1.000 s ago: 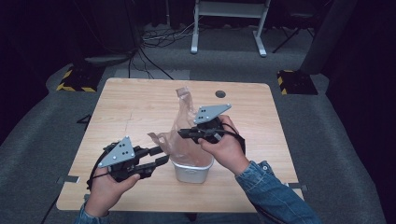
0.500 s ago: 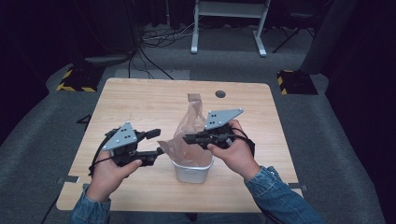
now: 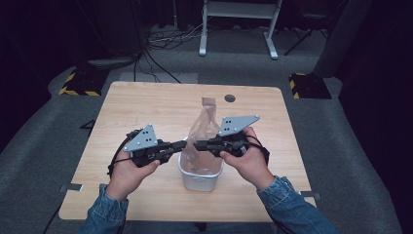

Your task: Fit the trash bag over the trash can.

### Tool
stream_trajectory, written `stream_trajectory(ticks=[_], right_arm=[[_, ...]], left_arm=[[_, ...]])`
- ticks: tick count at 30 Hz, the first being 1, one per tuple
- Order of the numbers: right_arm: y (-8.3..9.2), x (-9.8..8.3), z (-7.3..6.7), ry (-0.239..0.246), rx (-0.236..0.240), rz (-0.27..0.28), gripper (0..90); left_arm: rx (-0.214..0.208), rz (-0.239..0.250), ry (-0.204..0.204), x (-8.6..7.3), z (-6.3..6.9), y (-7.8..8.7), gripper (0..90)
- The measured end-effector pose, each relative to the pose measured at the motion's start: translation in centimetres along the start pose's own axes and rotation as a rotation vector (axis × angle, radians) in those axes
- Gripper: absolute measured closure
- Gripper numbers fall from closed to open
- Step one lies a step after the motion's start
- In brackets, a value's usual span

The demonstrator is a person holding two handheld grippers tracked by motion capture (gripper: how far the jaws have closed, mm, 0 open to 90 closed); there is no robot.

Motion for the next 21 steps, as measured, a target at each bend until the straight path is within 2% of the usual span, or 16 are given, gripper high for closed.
stream_trajectory(ticks=[2,3,5,6,7,8,9,10,11,14,17,18,19,21], right_arm=[[0.0,0.0,0.0,-0.002,0.007,0.004,90.0],[-0.2,0.0,-0.1,0.0,0.016,0.006,90.0],[-0.6,0.2,-0.4,0.004,0.023,0.009,90.0],[-0.8,0.3,-0.5,0.011,0.024,0.007,90.0],[-0.9,0.4,-0.5,0.014,0.022,0.007,90.0],[-0.9,0.4,-0.4,0.018,0.017,0.009,90.0],[-0.9,0.4,-0.4,0.018,0.017,0.009,90.0],[-0.7,0.4,-0.3,0.013,0.014,0.013,90.0],[-0.7,0.4,-0.3,0.013,0.014,0.013,90.0],[0.2,0.1,-0.2,0.002,-0.004,0.023,90.0],[0.8,-0.2,-0.3,0.0,-0.013,0.027,90.0],[1.5,-0.5,-0.6,-0.005,-0.019,0.034,90.0],[1.9,-0.7,-0.7,-0.002,-0.024,0.035,90.0],[2.3,-1.0,-0.9,-0.003,-0.03,0.035,90.0]], left_arm=[[0.004,0.003,-0.021,0.1,0.2,-0.4,51.1],[-0.002,-0.007,-0.036,0.1,0.3,-0.6,43.2],[-0.033,-0.011,-0.059,0.2,0.7,-0.9,47.6],[-0.051,-0.027,-0.075,0.1,1.0,-0.9,57.7],[-0.067,-0.027,-0.064,0.2,1.1,-0.9,64.6],[-0.065,-0.03,-0.066,0.2,1.1,-0.8,70.5],[-0.065,-0.03,-0.066,0.2,1.1,-0.8,71.7],[-0.042,-0.05,-0.082,0.0,0.9,-0.6,74.3],[-0.042,-0.05,-0.082,0.0,0.9,-0.6,84.1],[-0.013,-0.025,-0.05,0.0,0.2,0.0,88.5],[0.002,-0.025,-0.048,-0.1,-0.1,0.3,89.9],[0.007,-0.027,-0.043,-0.3,-0.2,0.4,89.9],[0.025,-0.033,-0.041,-0.6,-0.5,0.6,89.8],[0.028,-0.038,-0.031,-0.8,-0.7,0.6,89.1]])
Point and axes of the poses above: each handheld gripper's, and its own axes: y roughly backward along the jaws, x roughly out of its top, z roughly to its right, the point moved 6 cm from there along -y, roughly forward along the jaws, and after that the axes turned 8 degrees about x, right-handed, at the moved point
